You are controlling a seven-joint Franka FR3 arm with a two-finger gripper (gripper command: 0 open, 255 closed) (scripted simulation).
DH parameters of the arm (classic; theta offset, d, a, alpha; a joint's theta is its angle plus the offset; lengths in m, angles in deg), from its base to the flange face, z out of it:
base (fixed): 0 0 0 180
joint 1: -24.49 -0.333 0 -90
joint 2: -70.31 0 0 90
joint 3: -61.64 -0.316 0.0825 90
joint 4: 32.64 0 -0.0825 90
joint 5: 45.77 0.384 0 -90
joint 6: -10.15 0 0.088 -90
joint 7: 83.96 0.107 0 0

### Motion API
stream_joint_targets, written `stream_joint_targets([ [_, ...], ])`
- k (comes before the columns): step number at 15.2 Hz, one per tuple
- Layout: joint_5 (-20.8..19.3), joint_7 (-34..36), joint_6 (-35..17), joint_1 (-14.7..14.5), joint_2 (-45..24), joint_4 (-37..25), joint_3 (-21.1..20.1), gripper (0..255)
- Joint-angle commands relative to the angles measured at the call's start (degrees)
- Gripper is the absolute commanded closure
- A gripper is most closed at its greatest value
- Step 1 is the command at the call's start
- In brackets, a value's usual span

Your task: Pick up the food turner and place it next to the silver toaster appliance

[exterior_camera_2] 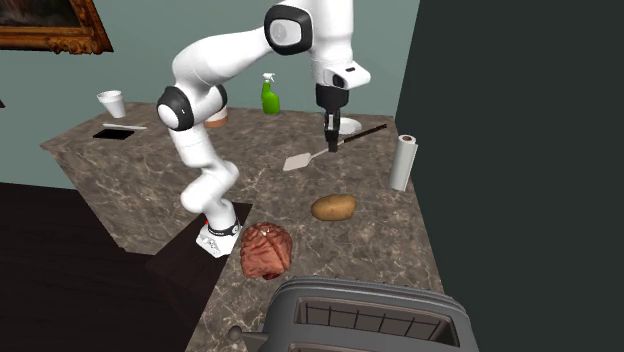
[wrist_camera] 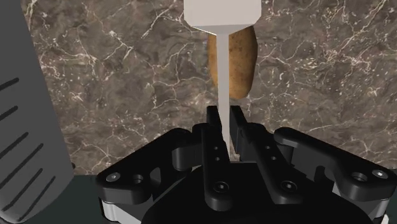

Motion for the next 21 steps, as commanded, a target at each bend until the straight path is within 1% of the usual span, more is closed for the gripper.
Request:
stream_joint_targets([
  [1,-0.08,-2.74,0.23,1.05,-2.03,-2.2,1.6,255],
  [4,0.15,-6.79,1.02,2.82,-5.99,-6.87,3.96,255],
  [7,0.82,-10.78,2.35,4.86,-10.84,-12.93,6.19,255],
  [9,1.58,-13.38,3.71,6.47,-14.73,-18.07,7.56,255],
  [10,2.49,-15.55,5.36,8.06,-18.68,-23.55,8.68,255],
  [15,1.59,-15.38,-1.09,7.49,-13.96,-12.43,8.31,255],
  [21,0.97,-15.23,-7.41,7.13,-10.2,-2.4,8.08,255],
])
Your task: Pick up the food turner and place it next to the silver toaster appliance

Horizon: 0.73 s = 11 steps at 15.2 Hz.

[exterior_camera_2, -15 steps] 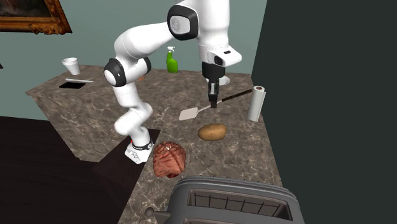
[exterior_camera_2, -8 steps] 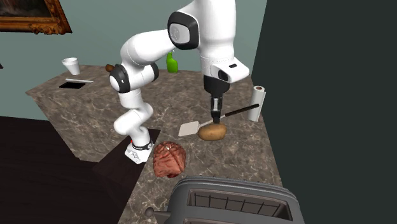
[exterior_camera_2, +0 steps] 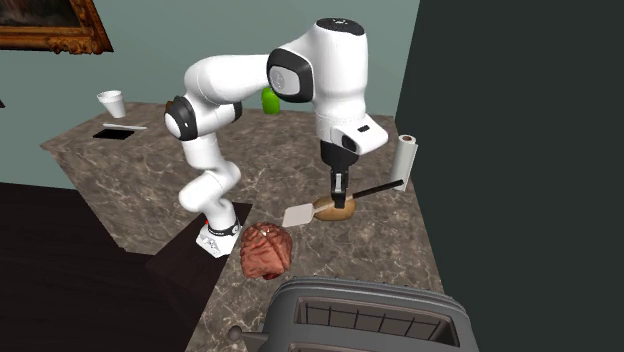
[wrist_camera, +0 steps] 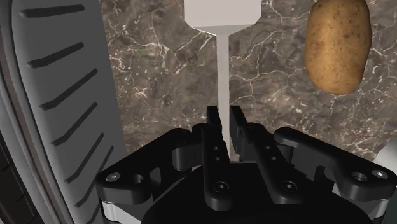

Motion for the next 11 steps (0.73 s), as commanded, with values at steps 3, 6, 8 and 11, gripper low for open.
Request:
stream_joint_targets([
  [3,-0.31,-0.04,-4.02,-0.1,2.11,6.09,-0.07,255],
  [6,-0.48,0.0,-6.75,-0.17,3.31,9.99,-0.15,255],
  [8,-0.57,0.01,-8.51,-0.2,3.99,12.43,-0.19,255],
  [11,-0.69,0.03,-11.07,-0.24,4.87,15.87,-0.24,255],
])
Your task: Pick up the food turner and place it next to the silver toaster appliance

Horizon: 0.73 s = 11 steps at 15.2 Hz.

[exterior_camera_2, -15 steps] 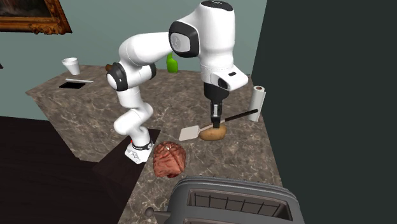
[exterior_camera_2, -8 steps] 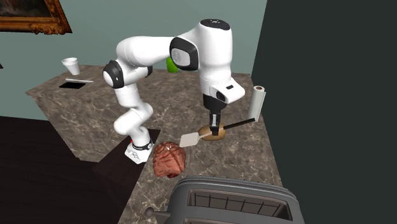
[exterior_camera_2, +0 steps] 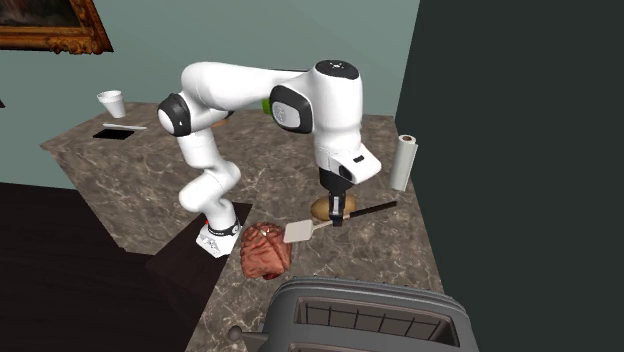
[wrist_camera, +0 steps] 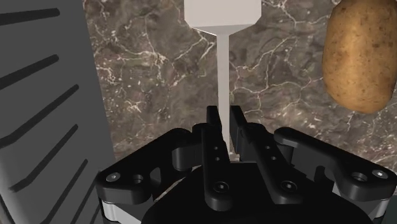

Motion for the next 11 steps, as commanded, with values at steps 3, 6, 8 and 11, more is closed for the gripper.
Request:
stream_joint_targets([
  [3,-0.11,-0.05,-3.3,-0.01,0.89,4.16,-0.03,255],
  [6,-0.18,-0.06,-5.75,-0.02,1.48,7.18,-0.06,255],
  [8,-0.22,-0.07,-7.36,-0.02,1.79,9.1,-0.07,255],
  [11,-0.25,-0.1,-9.74,-0.02,2.15,11.84,-0.09,255],
])
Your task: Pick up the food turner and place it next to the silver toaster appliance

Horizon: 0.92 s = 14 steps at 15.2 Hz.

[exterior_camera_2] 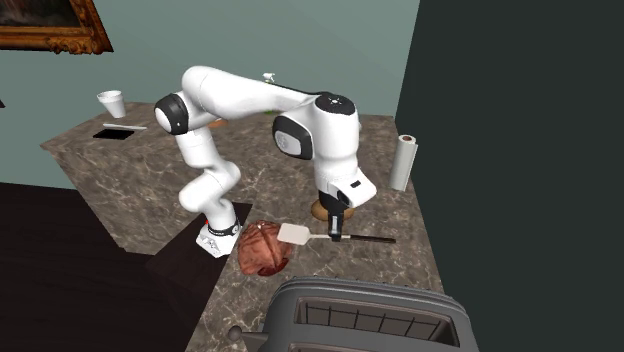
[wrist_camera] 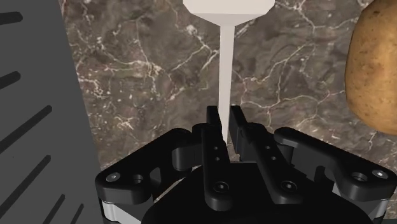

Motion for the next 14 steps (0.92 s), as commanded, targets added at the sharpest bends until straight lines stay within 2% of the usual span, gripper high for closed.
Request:
stream_joint_targets([
  [1,-0.02,-0.04,-1.65,0.02,0.18,1.82,0.01,255],
  [14,0.04,-0.31,-11.68,0.04,0.2,11.87,0.03,255],
])
